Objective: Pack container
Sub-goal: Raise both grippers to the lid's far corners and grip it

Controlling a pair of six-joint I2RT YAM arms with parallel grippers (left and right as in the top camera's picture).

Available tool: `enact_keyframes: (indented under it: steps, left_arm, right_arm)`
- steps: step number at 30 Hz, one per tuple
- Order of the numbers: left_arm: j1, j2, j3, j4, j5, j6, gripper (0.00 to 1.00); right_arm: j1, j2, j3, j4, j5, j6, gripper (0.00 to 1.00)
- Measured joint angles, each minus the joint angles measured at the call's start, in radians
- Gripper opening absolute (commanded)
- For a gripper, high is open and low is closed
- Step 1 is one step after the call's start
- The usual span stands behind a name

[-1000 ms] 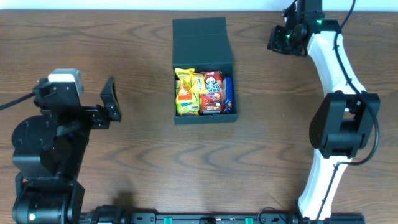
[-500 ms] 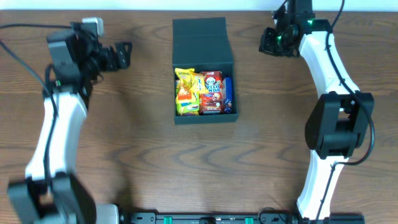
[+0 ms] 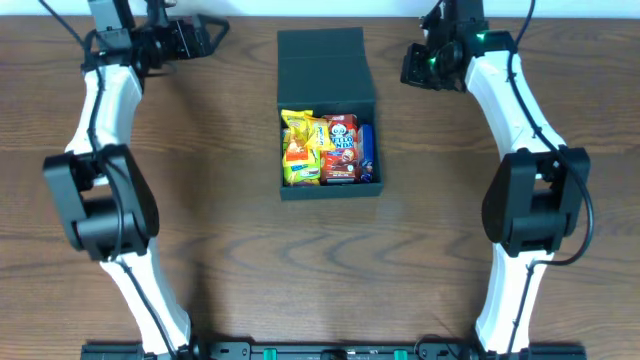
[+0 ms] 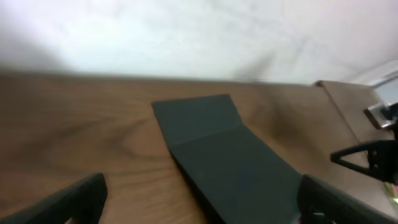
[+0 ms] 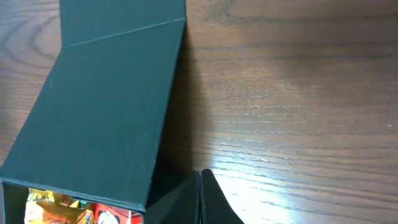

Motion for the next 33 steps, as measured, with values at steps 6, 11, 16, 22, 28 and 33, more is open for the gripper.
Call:
enact_keyframes:
  steps: [6,11,16,22,28,33]
  left_arm:
    - [-0.037,0.106,0.002,0.000,0.059,-0.036,0.25]
    - [-0.093,0.132,0.002,-0.004,0.066,-0.039,0.06]
    - [-0.127,0.133,0.002,-0.029,0.023,-0.039,0.06]
    - [-0.124,0.148,0.002,-0.092,-0.063,-0.064,0.06]
    - [-0.145,0.207,0.002,-0.108,-0.073,-0.122,0.06]
    - [-0.168,0.229,0.002,-0.114,-0.061,-0.162,0.06]
  right_arm:
    - [0.000,0.000,0.000,0.018,0.000,0.018,0.02]
    - [0.000,0.001,0.000,0.022,-0.001,0.029,0.01]
    - [0.000,0.038,0.000,0.041,-0.050,0.056,0.01]
    - [0.000,0.153,0.000,0.078,-0.101,0.100,0.01]
    - [0.000,0.178,0.000,0.134,-0.154,0.121,0.01]
    - [0.000,0.202,0.000,0.175,-0.211,0.146,0.01]
